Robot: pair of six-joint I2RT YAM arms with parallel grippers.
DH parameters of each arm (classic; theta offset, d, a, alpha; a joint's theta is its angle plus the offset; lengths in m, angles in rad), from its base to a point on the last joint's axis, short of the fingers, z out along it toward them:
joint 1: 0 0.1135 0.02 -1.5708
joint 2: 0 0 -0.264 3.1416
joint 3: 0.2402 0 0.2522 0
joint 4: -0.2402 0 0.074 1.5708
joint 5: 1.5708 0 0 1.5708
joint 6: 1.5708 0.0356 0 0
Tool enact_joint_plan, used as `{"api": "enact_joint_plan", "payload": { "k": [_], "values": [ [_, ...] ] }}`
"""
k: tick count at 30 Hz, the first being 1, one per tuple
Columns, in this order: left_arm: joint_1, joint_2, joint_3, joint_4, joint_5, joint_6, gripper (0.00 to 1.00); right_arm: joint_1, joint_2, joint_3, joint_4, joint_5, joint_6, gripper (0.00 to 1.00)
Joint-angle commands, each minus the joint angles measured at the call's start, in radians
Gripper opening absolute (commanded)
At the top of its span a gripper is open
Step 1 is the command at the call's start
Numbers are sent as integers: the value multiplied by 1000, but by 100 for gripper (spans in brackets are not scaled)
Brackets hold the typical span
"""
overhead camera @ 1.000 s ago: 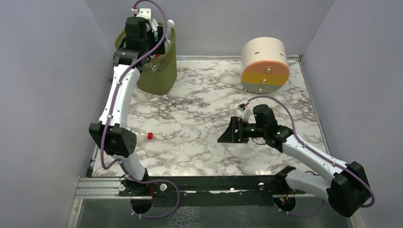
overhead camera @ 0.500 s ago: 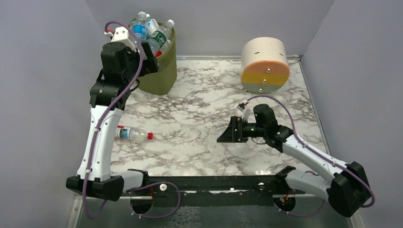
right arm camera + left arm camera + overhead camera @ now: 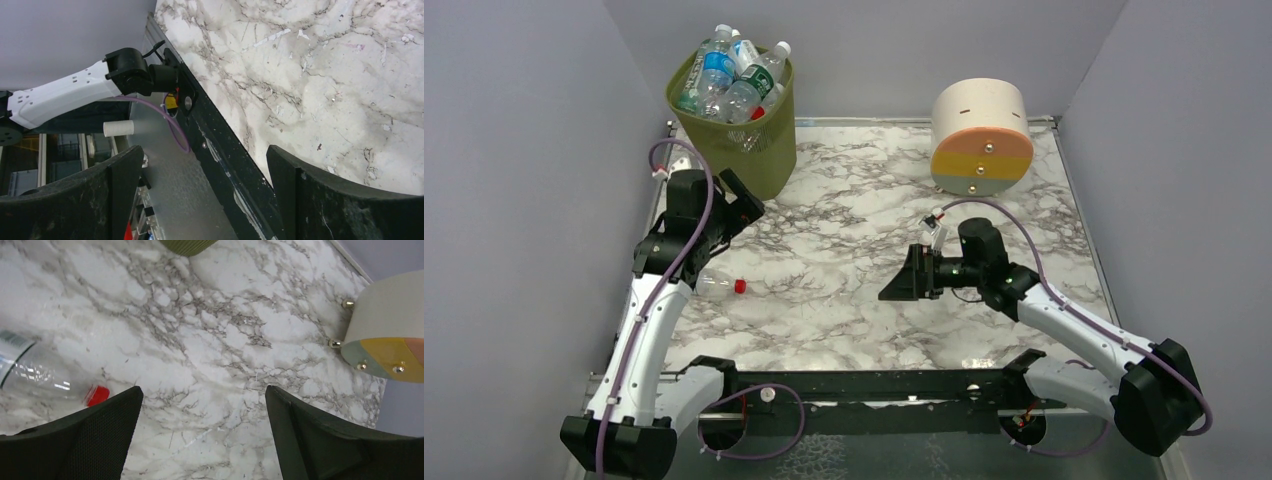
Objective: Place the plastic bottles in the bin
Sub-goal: Pick up the plastic bottle at the center of the board.
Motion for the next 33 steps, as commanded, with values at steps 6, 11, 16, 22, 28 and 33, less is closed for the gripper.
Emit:
{"api": "enact_joint_plan", "payload": {
  "k": [6,11,16,22,28,33],
  "values": [
    [0,-15,-58,-224,-252,-395,99,4,-42,-42,52,-63,10,97],
    [31,45,-74,-339,-301,-528,99,4,-27,-17,25,-71,-11,97],
    [107,86,-162,-338,-232,-582,99,4,-9,9,10,-72,-23,97],
    [210,79,-204,-334,-255,-588,99,4,-2,-10,19,-71,-20,97],
    [352,149,-224,-261,-240,-456,99,5,8,-15,25,-70,-21,97],
    [445,232,-229,-235,-222,-387,99,5,37,-15,31,-74,-26,97]
  ]
}}
